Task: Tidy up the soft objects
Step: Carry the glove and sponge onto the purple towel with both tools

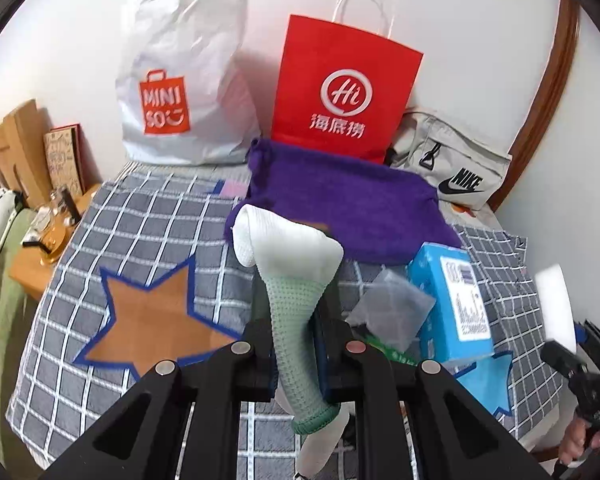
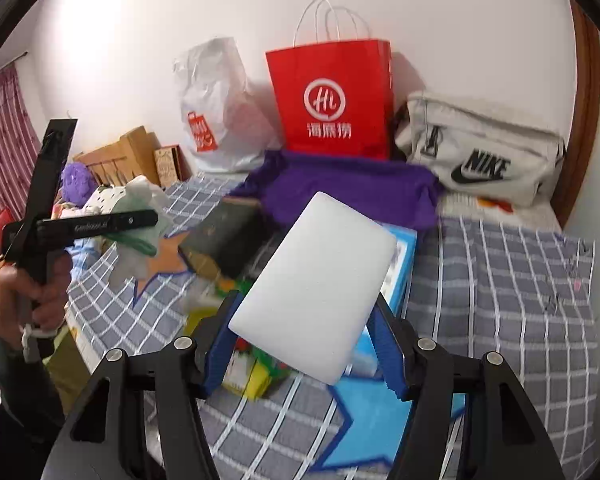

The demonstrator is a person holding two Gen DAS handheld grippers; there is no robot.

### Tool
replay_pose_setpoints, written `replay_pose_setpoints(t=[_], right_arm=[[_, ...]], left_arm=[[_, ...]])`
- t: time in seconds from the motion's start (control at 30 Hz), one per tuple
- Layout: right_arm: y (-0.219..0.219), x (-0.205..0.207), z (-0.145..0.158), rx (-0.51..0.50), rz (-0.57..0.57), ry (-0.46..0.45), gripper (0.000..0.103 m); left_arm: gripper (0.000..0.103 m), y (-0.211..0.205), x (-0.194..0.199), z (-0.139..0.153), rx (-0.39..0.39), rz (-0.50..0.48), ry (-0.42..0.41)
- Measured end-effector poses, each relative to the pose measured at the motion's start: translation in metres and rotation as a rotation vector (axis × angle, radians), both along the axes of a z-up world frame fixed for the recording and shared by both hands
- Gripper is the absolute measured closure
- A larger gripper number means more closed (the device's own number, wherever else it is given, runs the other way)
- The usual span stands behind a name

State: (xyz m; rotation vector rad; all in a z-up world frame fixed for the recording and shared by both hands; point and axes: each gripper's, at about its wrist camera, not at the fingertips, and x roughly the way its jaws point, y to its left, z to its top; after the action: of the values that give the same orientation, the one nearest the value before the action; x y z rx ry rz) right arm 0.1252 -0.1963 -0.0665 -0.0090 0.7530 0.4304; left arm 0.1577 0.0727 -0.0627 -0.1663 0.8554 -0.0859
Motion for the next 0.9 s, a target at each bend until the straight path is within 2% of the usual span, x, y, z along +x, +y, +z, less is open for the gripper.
replay_pose_setpoints(t=[0.37,0.57,0.73,0.9], right_arm=[[0.002,0.090,0.016,-0.020,-0.062,0.010,0.041],[0.001,0.143,0.013,-0.031,-0.085,0.039,0.041],[0.004,0.181,0.011,-0.043,-0.071,0.025,0.041],[0.008,0.213,-0.004,-0.068,-0.050,0.057,0.041]], left_arm=[[0.089,-0.005,0.068,0.005,0.006,-0.011,0.029],[0.089,-0.011,0.113,0.003,0.022,-0.026,0.048],[0.089,-0.016,0.148,0.000,0.013,-0.048,0.059],[0.089,-0.023,0.179,-0.010,0.026,-0.066,0.075]])
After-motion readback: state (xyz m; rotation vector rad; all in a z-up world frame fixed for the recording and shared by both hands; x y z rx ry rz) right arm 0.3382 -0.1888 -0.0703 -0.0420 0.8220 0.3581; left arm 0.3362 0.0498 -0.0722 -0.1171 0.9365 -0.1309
